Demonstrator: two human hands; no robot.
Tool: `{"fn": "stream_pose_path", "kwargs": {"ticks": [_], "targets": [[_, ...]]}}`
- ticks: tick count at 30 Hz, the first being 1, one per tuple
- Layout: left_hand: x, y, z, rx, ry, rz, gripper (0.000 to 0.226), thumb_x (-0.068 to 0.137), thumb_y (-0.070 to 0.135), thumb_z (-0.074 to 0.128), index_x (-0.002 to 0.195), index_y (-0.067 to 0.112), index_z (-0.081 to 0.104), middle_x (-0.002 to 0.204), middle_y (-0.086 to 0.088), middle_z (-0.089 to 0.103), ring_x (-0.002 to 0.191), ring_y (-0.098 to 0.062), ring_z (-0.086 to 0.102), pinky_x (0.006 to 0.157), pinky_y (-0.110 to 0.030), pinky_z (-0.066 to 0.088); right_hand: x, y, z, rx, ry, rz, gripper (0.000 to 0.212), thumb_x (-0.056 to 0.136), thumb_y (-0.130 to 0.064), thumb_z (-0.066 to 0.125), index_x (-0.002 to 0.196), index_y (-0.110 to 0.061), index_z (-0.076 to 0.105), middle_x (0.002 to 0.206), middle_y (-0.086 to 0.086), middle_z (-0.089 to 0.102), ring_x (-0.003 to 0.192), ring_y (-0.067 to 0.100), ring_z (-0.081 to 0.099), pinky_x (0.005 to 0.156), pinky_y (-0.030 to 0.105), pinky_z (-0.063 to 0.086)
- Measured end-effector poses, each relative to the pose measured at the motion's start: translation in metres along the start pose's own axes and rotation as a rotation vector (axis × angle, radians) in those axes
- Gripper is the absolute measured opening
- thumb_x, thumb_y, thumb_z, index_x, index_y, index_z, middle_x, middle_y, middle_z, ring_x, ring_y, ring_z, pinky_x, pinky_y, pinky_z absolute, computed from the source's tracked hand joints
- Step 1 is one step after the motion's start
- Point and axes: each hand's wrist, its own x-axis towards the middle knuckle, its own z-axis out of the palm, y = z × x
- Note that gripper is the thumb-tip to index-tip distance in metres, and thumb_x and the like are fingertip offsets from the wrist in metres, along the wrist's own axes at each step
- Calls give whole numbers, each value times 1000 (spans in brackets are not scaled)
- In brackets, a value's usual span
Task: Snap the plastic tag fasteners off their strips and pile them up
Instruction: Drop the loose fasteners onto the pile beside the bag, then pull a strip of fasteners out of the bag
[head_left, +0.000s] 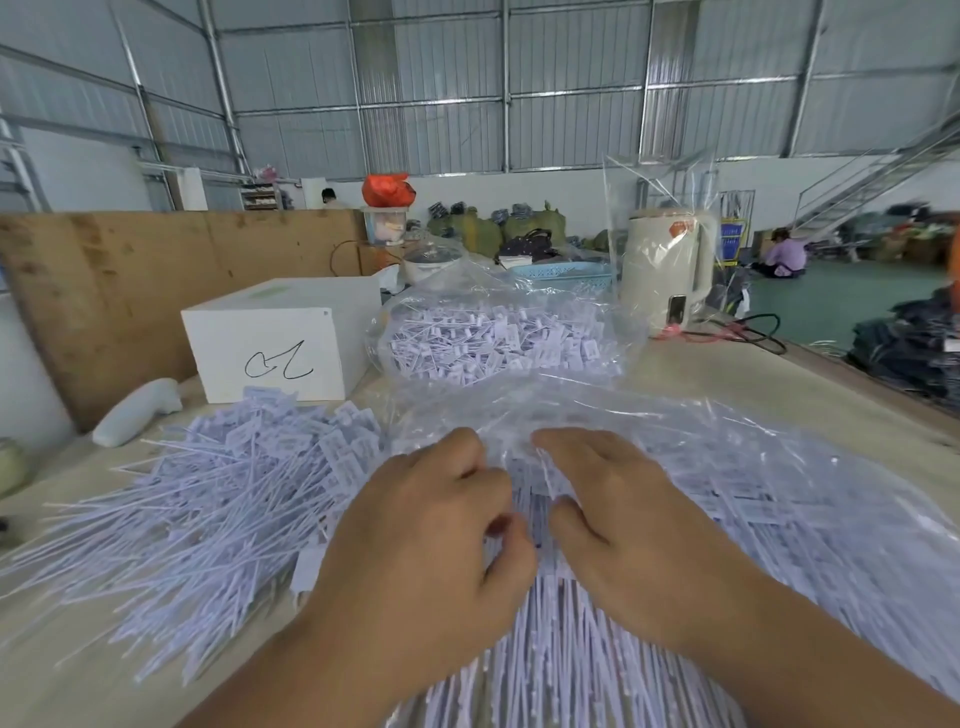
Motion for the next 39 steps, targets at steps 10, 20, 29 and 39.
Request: {"fn": "stream_pose_path", "kwargs": {"ticks": [10, 20, 29, 39], "targets": [[-1, -39, 13, -415, 5, -153, 31, 92, 54, 34, 86, 40, 61, 93, 17, 54, 97, -9, 55, 82, -24, 39, 5, 4, -26, 123, 227, -190, 20, 92, -39, 56, 78, -25, 52, 74, -10, 45, 78, 10, 44, 68, 25, 35], [5, -31, 3, -1145, -3, -381, 10, 79, 24, 66, 84, 20, 74, 65, -6, 65, 60, -14, 60, 58, -21, 48, -1, 2, -29, 230, 63, -121, 22, 92, -54, 46, 89, -33, 53, 73, -11, 54, 64, 11, 51, 53, 26, 39], [12, -20, -13, -1465, 511, -544, 9, 66, 8, 61, 63, 15, 66, 52, -4, 46, 41, -10, 41, 40, -18, 36, -2, 0, -25, 89, -35, 29, 74, 79, -82, 18, 126, -35, 50, 112, -18, 56, 106, 5, 50, 91, 30, 44], [12, -34, -23, -1302, 536, -438, 20, 72, 10, 52, 57, 20, 60, 46, 4, 37, 42, -9, 31, 47, -22, 22, -3, -7, -34, 64, 57, -14, 31, 95, -43, 42, 68, -30, 35, 64, -7, 40, 64, 11, 43, 60, 36, 38]]}}
